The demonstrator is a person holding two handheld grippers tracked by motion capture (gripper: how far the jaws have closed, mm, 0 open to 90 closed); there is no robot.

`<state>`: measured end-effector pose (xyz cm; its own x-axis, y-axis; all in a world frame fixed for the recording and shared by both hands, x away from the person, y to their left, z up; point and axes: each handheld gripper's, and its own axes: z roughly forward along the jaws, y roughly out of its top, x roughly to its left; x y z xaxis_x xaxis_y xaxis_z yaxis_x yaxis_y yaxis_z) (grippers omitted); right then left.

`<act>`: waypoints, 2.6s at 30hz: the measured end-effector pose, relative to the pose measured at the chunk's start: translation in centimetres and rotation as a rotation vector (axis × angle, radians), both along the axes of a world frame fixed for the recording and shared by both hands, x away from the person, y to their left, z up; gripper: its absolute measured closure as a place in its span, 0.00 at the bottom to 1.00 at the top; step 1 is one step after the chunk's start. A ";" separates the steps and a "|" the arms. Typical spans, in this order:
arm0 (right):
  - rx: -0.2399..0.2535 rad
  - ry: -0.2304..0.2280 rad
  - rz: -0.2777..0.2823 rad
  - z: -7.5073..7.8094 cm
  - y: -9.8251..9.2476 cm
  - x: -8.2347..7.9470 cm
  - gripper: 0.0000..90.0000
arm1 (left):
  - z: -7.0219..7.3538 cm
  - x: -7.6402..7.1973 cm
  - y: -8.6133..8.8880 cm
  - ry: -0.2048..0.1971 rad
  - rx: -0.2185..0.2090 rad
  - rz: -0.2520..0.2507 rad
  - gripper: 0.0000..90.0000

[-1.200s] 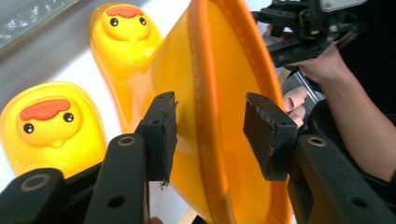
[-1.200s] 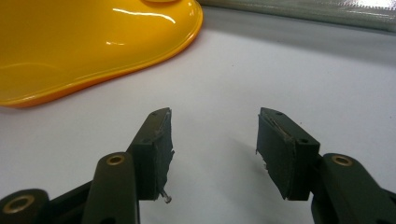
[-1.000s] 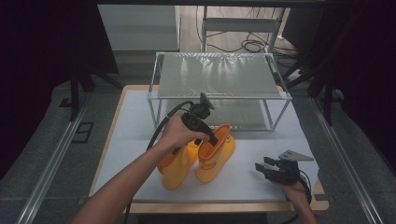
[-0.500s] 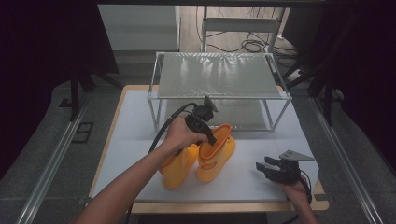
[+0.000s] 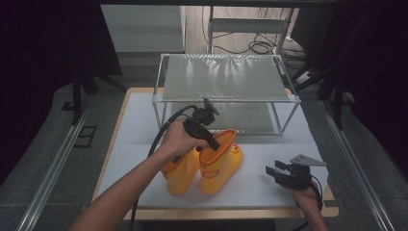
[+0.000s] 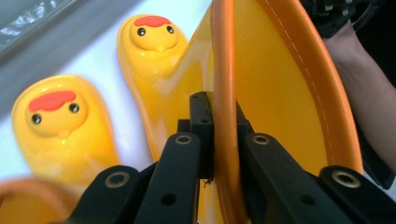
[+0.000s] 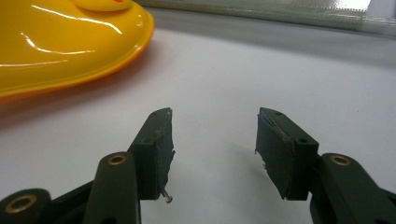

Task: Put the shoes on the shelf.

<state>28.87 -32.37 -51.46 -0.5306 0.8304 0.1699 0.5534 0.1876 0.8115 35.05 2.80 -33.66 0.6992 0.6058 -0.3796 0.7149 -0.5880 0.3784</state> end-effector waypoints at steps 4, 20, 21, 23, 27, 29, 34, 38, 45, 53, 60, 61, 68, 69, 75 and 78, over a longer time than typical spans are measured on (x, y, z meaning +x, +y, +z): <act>-0.004 0.004 0.002 -0.1 0.1 0.0 0.51 | -0.1 -0.8 1.3 -0.013 0.005 0.003 0.97; -0.010 0.007 0.006 -0.2 0.3 0.0 0.51 | -0.7 -2.6 2.7 -0.068 0.024 -0.010 0.88; -0.009 0.007 0.006 -0.2 0.3 0.0 0.51 | -0.6 -2.7 2.7 -0.064 0.016 -0.011 0.87; -0.008 0.006 0.005 -0.2 0.3 0.0 0.51 | -0.2 -2.7 2.9 -0.059 -0.007 -0.013 0.82; -0.008 0.008 0.005 -0.2 0.3 0.0 0.51 | 1.3 -2.6 3.6 -0.082 -0.065 0.010 0.76; -0.010 0.007 0.006 -0.2 0.3 0.1 0.51 | 1.8 -2.6 3.9 -0.084 -0.081 0.015 0.74; -0.009 0.010 0.006 -0.2 0.3 0.1 0.50 | 2.4 -2.9 4.7 -0.085 -0.101 0.019 0.70; -0.009 0.009 0.006 -0.2 0.3 0.1 0.50 | 2.8 -3.2 5.6 -0.099 -0.098 0.040 0.63; -0.012 0.006 0.005 -0.2 0.3 0.0 0.51 | 3.0 -4.0 6.8 -0.096 -0.079 0.049 0.54; -0.015 0.005 0.005 -0.2 0.4 0.0 0.51 | 1.7 -4.2 7.0 -0.069 -0.056 0.050 0.49; -0.013 0.008 0.004 -0.2 0.3 0.1 0.51 | 0.6 -4.2 6.4 -0.045 -0.035 0.037 0.46; -0.014 0.008 0.003 -0.2 0.3 0.1 0.51 | 0.6 -4.1 6.3 -0.044 -0.034 0.036 0.46; -0.013 0.013 0.003 -0.2 0.3 0.1 0.51 | -0.3 -3.8 5.3 -0.039 -0.007 0.040 0.45; -0.013 0.013 0.002 -0.2 0.3 0.1 0.51 | -0.5 -3.7 5.2 -0.041 0.000 0.039 0.45; -0.012 0.016 -0.001 -0.3 0.3 0.1 0.51 | -0.7 -3.7 4.7 -0.055 0.027 0.046 0.46; -0.013 0.018 -0.002 -0.3 0.3 0.1 0.51 | -0.8 -3.6 4.7 -0.065 0.043 0.056 0.49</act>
